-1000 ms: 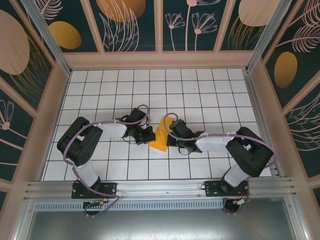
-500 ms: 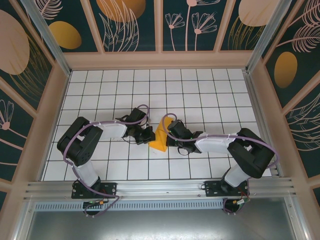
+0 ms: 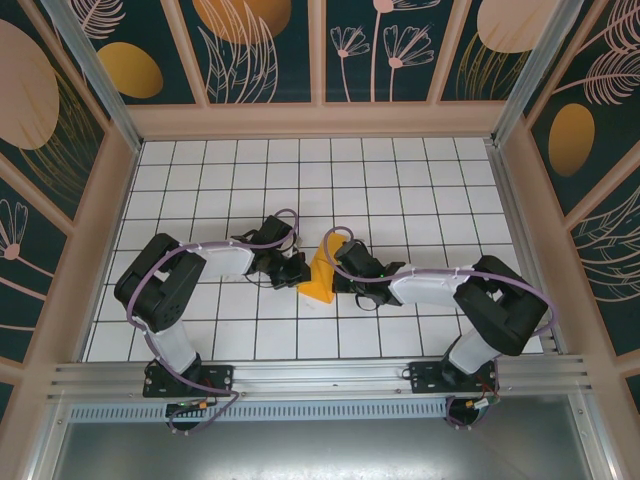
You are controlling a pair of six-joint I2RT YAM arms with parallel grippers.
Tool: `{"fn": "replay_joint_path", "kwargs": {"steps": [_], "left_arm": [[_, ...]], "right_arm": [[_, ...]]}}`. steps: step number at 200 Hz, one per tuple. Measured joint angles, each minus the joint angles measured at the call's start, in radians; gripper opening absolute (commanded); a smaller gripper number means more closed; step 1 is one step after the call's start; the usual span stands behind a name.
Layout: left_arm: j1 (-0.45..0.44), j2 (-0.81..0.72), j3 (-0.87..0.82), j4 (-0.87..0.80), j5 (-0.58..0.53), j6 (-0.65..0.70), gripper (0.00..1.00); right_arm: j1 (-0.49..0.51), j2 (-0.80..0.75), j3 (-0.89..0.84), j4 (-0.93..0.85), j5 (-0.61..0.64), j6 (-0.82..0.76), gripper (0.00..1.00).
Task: Fold a paper plane with a square sheet of paper (pick it up from the middle)
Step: Fold the triangle a second time at the center of the table.
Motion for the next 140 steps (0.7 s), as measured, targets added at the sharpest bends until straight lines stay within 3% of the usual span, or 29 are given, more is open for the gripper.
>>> {"fn": "replay_joint_path", "kwargs": {"steps": [140], "left_arm": [[0.000,0.000,0.000,0.000,0.000,0.000,0.00]], "right_arm": [[0.006,0.025,0.001,-0.001,0.004,0.018,0.00]]}}
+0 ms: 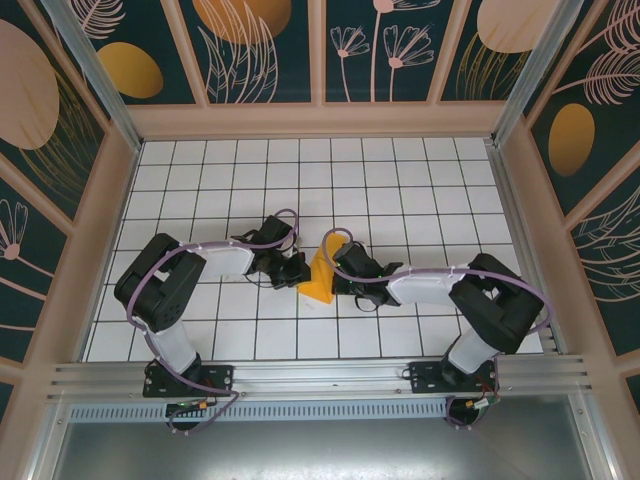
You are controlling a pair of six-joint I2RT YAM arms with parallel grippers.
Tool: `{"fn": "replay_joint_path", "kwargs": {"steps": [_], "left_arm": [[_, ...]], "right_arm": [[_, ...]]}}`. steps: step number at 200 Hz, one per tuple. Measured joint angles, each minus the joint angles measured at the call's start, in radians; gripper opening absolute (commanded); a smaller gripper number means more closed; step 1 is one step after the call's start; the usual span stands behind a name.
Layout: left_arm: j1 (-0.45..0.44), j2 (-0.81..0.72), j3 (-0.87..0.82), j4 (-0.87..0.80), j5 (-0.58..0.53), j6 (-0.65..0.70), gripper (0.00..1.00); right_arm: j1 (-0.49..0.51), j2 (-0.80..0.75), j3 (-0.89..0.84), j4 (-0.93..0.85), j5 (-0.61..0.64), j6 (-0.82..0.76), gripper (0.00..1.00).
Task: Fold a paper plane with a square sheet of paper (pick it up from the middle)
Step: Fold the triangle a second time at the center of the table.
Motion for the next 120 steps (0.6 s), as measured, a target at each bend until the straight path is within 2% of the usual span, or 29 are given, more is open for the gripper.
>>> {"fn": "replay_joint_path", "kwargs": {"steps": [69,120], "left_arm": [[-0.005,-0.024,0.000,-0.004,-0.044,0.003,0.09],[-0.005,-0.127,0.000,0.015,-0.079,-0.004,0.05]], "right_arm": [[0.004,0.006,0.005,-0.004,0.004,0.002,0.00],[0.004,0.006,0.005,-0.004,0.005,0.002,0.00]]}}
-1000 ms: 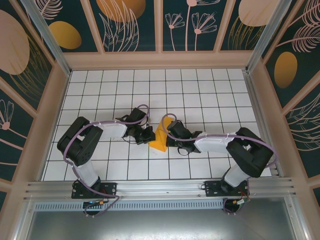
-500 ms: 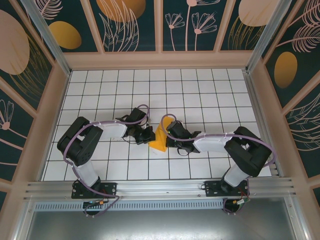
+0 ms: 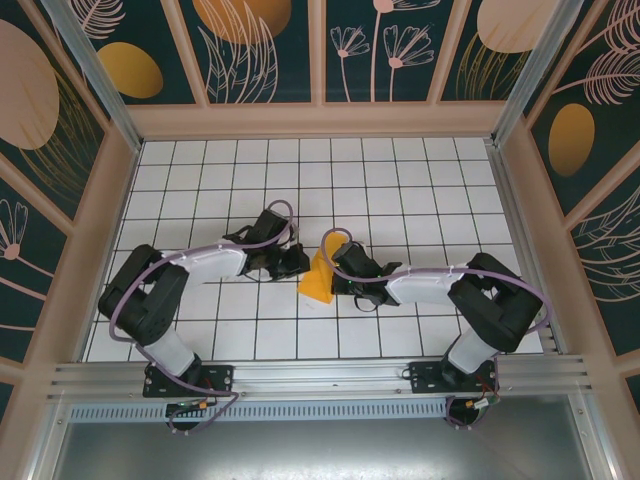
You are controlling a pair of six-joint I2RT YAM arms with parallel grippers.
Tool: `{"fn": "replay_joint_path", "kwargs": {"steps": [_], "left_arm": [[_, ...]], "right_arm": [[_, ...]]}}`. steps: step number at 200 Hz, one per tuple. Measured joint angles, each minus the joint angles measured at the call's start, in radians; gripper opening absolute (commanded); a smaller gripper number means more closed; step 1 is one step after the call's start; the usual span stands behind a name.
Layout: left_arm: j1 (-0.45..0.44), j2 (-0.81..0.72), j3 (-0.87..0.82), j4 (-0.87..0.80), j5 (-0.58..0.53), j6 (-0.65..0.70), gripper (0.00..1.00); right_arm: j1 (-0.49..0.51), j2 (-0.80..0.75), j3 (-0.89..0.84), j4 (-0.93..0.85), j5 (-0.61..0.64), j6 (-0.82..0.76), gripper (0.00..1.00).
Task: Fold a paper plane with a square sheet of paper (pick it up from the middle)
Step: Fold the triangle a second time at the center of the table.
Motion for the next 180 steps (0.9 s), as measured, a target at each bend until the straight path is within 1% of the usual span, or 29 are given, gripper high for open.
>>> {"fn": "replay_joint_path", "kwargs": {"steps": [33,60,78,127,180], "left_arm": [[0.000,-0.010,-0.005,0.121,0.032,-0.052,0.00],[0.000,0.016,-0.028,0.253,0.082,-0.117,0.00],[0.000,0.050,-0.036,0.305,0.117,-0.149,0.00],[0.000,0.113,-0.053,0.352,0.176,-0.183,0.00],[0.000,0.150,-0.053,0.372,0.187,-0.186,0.00]], "right_arm": [[0.000,0.000,0.000,0.000,0.000,0.003,0.00],[0.000,0.002,0.000,0.001,0.001,0.003,0.00],[0.000,0.003,0.000,0.002,0.002,0.003,0.00],[0.000,0.007,0.000,0.010,0.002,0.003,0.00],[0.000,0.010,0.000,0.016,0.002,0.003,0.00]]}}
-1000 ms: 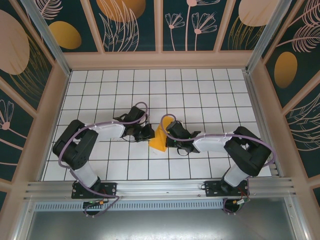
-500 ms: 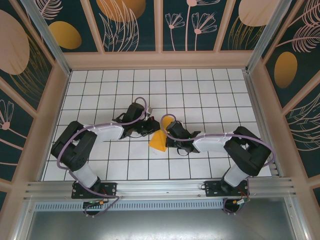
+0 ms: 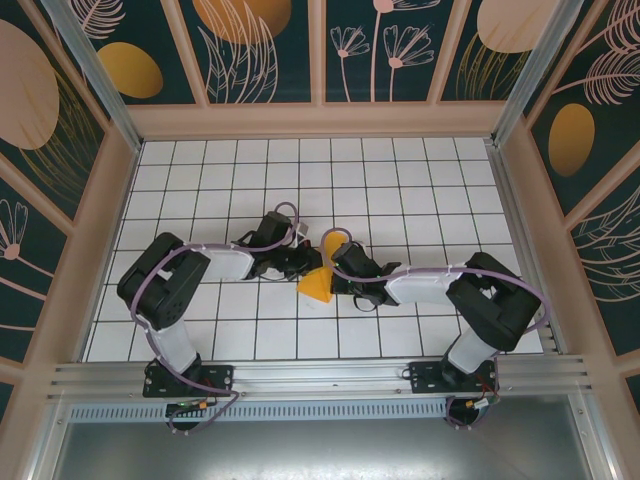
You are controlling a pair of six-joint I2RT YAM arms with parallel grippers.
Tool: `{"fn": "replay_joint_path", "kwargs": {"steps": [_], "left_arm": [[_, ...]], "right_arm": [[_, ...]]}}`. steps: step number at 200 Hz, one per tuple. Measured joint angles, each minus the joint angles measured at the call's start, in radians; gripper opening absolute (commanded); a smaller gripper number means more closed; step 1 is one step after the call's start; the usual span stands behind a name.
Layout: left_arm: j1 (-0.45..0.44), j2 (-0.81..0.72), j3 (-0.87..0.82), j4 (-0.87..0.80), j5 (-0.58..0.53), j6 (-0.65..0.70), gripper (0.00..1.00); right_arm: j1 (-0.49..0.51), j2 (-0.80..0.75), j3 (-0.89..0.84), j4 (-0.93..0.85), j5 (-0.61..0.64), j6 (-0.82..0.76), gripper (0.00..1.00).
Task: Fold a paper plane with a square sheet of paper (pick it up from the middle)
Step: Fold the triangle a second time at the center of the table.
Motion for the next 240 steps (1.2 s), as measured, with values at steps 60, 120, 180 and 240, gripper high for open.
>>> {"fn": "replay_joint_path", "kwargs": {"steps": [60,120,180,240], "left_arm": [[0.000,0.047,0.000,-0.004,-0.006,0.006,0.00],[-0.001,0.060,0.002,-0.031,-0.032,0.034,0.00],[-0.001,0.060,0.006,-0.042,-0.038,0.050,0.00],[-0.001,0.062,0.007,-0.042,-0.038,0.058,0.00]], "right_arm": [[0.000,0.000,0.001,0.000,0.000,0.000,0.00],[0.000,0.000,0.002,-0.001,0.000,0.000,0.00],[0.000,-0.013,0.016,-0.028,-0.001,0.013,0.12],[0.001,-0.236,-0.012,-0.003,-0.043,0.091,0.16]]}}
